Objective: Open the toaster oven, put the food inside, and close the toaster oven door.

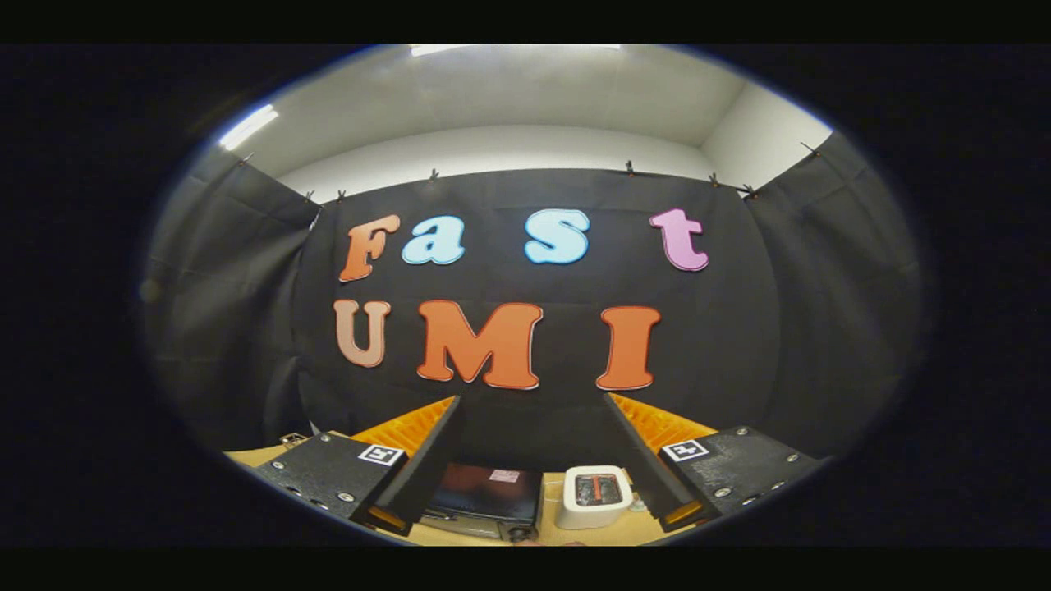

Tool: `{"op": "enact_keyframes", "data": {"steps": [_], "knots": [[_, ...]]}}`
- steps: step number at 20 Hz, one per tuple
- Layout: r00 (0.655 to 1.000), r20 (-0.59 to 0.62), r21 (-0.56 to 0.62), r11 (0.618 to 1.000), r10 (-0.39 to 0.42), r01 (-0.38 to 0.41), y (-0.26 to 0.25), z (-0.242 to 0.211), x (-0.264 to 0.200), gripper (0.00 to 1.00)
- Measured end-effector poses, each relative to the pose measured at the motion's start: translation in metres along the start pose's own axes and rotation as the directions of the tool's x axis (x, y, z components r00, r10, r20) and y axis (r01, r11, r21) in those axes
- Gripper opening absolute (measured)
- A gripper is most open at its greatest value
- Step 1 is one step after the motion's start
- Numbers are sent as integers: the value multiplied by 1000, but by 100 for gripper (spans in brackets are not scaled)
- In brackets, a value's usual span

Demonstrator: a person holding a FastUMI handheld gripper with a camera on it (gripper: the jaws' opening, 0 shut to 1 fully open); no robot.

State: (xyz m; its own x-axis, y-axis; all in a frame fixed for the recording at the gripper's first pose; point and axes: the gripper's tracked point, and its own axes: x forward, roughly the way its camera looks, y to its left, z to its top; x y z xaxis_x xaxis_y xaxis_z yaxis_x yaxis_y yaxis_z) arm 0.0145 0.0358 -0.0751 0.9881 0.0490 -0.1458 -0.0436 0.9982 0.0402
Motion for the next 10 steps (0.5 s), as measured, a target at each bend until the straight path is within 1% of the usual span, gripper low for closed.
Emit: {"op": "enact_keyframes", "data": {"steps": [6, 10], "knots": [[994, -77, -9, 997, 81, -82, 49, -44, 8, 98], [977, -168, 9, 991, 132, -132, 82, -86, 16, 98]]}}
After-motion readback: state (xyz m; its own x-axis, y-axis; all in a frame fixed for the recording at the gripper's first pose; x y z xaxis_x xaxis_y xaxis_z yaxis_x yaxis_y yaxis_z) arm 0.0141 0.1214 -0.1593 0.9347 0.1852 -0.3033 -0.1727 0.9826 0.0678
